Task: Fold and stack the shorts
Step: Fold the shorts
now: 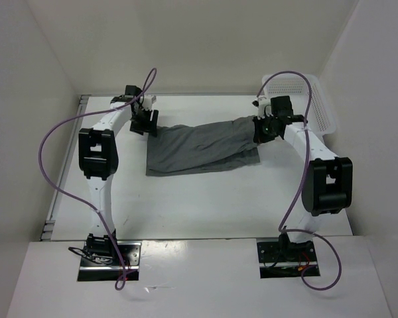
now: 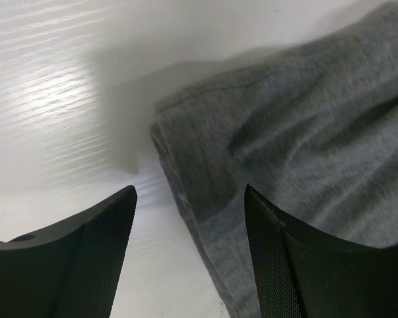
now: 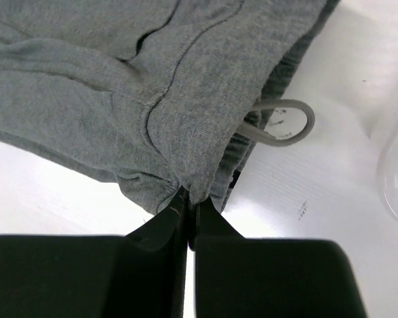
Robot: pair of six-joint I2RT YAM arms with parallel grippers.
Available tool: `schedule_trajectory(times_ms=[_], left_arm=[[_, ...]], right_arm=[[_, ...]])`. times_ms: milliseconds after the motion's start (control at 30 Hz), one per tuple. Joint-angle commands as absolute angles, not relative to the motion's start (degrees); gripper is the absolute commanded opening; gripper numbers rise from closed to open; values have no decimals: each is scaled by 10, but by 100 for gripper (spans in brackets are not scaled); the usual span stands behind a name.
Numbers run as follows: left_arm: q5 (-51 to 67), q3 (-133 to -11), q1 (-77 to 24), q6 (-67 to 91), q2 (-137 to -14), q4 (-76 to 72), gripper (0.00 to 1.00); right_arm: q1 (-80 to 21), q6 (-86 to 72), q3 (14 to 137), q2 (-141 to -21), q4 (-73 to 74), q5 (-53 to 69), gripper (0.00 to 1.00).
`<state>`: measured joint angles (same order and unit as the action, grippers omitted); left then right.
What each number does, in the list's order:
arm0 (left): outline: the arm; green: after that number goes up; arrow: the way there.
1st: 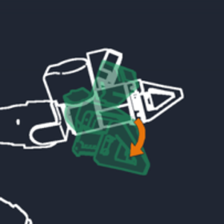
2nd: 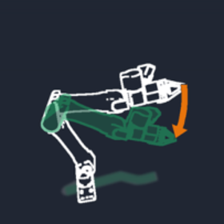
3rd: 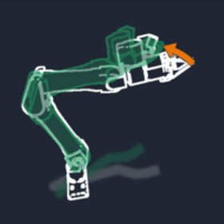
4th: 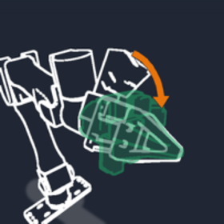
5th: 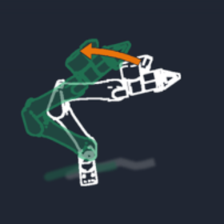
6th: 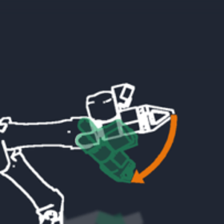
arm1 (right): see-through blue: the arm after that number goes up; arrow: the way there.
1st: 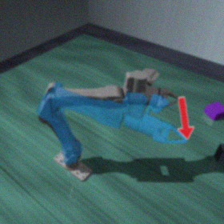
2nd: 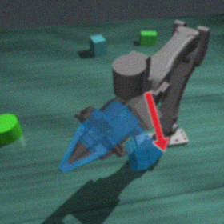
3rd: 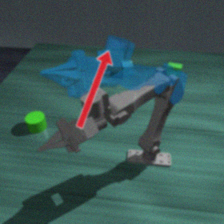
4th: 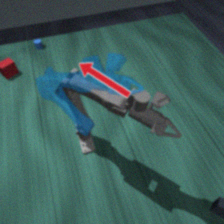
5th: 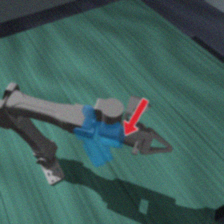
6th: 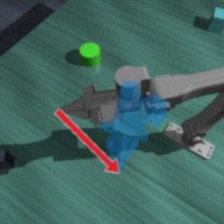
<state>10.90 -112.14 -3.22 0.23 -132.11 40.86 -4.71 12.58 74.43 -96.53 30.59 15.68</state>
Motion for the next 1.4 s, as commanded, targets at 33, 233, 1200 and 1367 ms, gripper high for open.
schedule_trajectory(times_ms=[33,233,1200,1367], left_arm=[[148,-1130,-47,0,-1291,413,74],[142,-1119,-58,0,-1297,413,75],[108,-1097,-63,0,-1303,413,76],[103,-1092,-63,0,-1308,408,76]], right_arm=[[-47,155,735,-916,338,155,0],[-47,141,612,-897,321,183,0],[-69,120,579,-1037,251,158,38],[-69,120,574,-1037,241,151,0]])
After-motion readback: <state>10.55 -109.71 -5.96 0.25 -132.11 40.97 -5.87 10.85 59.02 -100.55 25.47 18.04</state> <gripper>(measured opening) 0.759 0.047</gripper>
